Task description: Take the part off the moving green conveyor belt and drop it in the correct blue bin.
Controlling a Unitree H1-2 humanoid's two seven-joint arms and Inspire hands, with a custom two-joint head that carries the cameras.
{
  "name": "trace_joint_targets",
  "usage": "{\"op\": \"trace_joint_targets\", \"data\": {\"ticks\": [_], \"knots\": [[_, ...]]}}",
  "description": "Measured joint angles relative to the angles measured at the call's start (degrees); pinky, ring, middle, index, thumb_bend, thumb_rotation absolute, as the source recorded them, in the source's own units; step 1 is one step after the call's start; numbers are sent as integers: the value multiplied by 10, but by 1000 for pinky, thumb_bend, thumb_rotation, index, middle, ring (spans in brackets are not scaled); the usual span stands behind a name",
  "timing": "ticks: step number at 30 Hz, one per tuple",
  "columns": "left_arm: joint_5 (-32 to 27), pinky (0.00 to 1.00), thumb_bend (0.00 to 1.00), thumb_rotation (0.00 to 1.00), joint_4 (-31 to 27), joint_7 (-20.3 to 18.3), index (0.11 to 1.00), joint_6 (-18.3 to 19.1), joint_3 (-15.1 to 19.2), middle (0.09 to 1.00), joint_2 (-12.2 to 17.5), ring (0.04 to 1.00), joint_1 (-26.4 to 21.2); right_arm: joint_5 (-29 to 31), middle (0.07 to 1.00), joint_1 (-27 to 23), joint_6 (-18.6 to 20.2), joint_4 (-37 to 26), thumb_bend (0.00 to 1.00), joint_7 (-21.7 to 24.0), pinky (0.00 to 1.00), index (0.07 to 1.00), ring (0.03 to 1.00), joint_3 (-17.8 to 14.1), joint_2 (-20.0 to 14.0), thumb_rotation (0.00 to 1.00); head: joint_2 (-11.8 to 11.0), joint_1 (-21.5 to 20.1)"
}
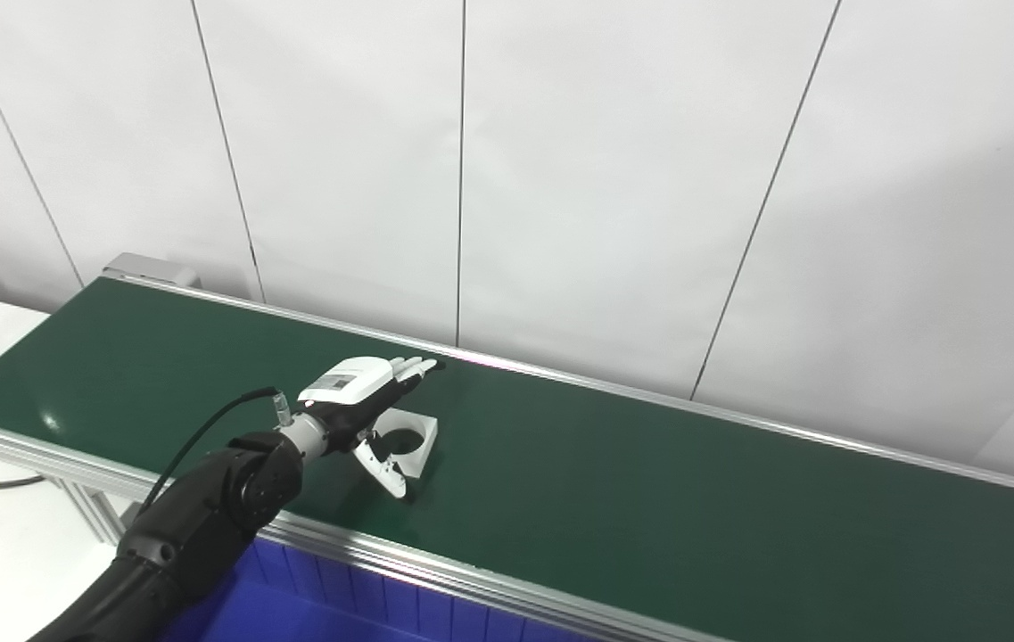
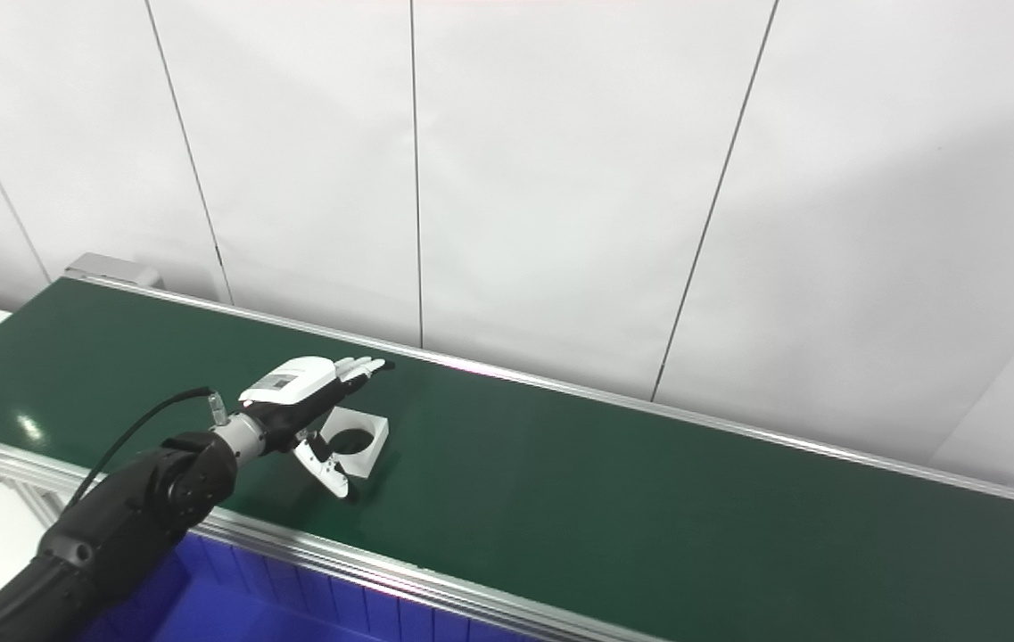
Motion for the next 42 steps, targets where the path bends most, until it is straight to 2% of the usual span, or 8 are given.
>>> {"op": "trace_joint_targets", "data": {"ticks": [8,22,25,29,30,32,39,42], "knots": [[17,1000,913,102,51,36,972,10,-16,1000,-17,982,-11,6,993,2,0,-5,738,8,1000,1000,981,0,1,942,-3,-5],[-7,923,774,93,175,92,939,-39,-23,957,-59,925,-63,19,992,9,0,-10,755,23,1000,1000,995,-11,12,928,6,-12],[-30,758,689,25,218,103,854,-71,-18,868,-68,837,-76,20,1000,10,0,-16,743,25,1000,1000,1000,-11,12,904,11,-15],[-58,675,610,16,274,133,766,-108,-7,783,-85,741,-86,26,999,14,0,-25,732,34,1000,1000,997,-17,15,911,13,-17],[-61,616,547,38,287,143,608,-112,-8,699,-91,660,-93,23,993,15,0,-25,740,34,1000,1000,989,-17,15,915,14,-17],[-62,562,511,48,321,150,520,-116,-13,629,-98,592,-117,17,989,17,0,-26,743,32,1000,1000,982,-17,16,915,17,-18],[-75,494,503,54,343,115,496,-98,-34,588,-106,549,-149,12,979,26,0,-28,746,27,1000,1000,979,-18,18,886,20,-15],[-86,446,514,7,316,81,517,-68,-45,476,-106,516,-149,12,973,24,0,-29,749,22,1000,1000,972,-20,20,879,19,-16]]}}
